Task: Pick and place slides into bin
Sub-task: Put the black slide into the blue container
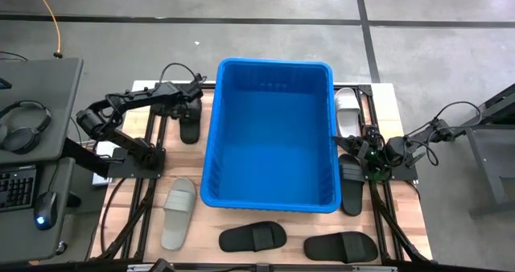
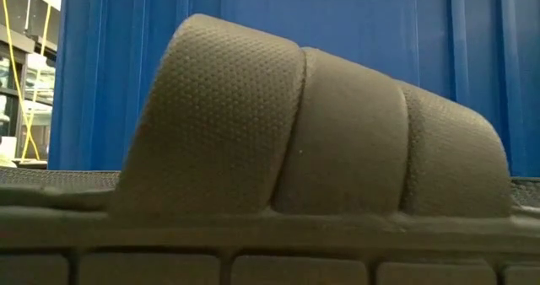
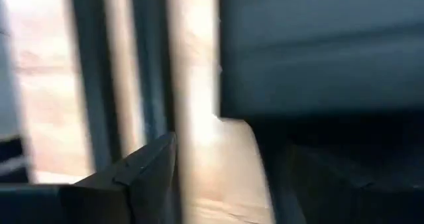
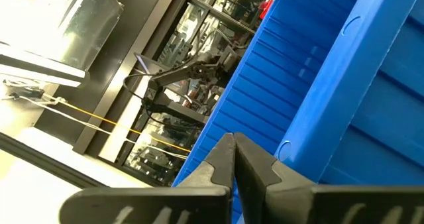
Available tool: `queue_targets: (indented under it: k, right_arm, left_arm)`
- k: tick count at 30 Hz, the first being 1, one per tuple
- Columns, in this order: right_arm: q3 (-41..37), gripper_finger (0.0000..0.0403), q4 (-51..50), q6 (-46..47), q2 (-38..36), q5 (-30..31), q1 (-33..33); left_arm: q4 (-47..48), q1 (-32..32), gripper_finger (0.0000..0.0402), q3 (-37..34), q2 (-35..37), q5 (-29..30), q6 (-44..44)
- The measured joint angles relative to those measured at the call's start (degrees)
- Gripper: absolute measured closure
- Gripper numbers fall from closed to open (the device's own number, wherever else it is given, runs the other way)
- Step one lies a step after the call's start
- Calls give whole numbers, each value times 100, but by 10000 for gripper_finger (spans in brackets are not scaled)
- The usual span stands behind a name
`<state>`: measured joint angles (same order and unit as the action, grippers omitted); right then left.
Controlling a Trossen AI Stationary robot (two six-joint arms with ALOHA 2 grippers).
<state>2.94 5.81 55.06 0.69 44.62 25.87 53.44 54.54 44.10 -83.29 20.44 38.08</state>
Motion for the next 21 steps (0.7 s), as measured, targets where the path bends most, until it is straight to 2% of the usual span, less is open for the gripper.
queue_targets:
  k: [2, 7, 11, 18, 21]
  right_arm:
    - [0, 402, 1, -1, 0, -1, -1]
    - [0, 402, 0, -2, 0, 0, 0]
    - [0, 402, 1, -1, 0, -6, -2]
    - [0, 402, 0, 0, 0, -9, -2]
    - [0, 402, 0, -2, -2, -9, -2]
  left_arm:
    - [-308, -40, 154, -196, -4, -295, 88]
    - [-395, -102, 174, -233, 5, -306, 140]
    - [-287, -100, 176, -49, 15, -591, 424]
    - [228, -84, 176, 455, 153, -677, 878]
    - [17, -94, 176, 532, 211, -886, 1407]
